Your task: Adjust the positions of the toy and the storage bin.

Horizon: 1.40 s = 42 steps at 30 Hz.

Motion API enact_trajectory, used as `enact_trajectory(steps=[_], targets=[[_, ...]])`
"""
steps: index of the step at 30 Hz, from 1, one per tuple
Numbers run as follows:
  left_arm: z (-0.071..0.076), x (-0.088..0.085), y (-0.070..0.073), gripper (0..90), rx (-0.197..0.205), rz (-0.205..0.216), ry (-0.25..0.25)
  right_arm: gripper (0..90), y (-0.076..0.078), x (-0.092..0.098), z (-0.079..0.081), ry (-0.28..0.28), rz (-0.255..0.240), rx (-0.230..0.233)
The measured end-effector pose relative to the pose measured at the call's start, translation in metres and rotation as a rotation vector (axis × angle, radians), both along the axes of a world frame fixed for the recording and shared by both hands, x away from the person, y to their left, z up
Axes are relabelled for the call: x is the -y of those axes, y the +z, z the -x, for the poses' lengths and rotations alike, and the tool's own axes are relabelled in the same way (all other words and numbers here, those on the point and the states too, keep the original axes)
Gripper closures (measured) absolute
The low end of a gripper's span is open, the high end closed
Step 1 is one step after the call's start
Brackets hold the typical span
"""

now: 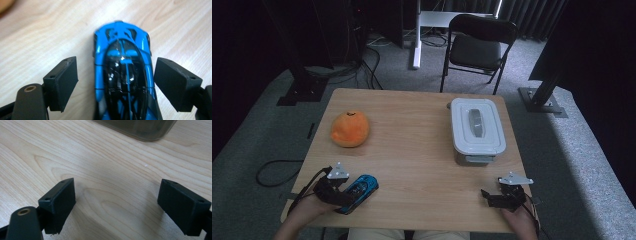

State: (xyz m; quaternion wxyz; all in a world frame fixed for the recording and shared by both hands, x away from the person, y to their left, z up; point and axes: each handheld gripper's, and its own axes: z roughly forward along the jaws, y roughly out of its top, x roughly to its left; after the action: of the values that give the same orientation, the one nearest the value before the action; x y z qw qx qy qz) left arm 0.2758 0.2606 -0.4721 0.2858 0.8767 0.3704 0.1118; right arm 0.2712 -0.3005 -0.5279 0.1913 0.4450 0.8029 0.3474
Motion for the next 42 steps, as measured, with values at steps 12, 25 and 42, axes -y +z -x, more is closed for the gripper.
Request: enact_trajectory(steps=[12,25,42], targets=[[-0.023,-0.007,0.011,9.9,0.033,0.038,0.104,14.3,0.000,0.000,0.000,0.000,0.000,0.000],[-0.055,-0.013,0.026,2.4,0.070,0.066,0.204,14.3,0.000,0.000,0.000,0.000,0.000,0.000],[-0.113,-0.021,0.044,5.1,0.138,0.063,0.387,14.3,0.000,0.000,0.000,0.000,0.000,0.001]])
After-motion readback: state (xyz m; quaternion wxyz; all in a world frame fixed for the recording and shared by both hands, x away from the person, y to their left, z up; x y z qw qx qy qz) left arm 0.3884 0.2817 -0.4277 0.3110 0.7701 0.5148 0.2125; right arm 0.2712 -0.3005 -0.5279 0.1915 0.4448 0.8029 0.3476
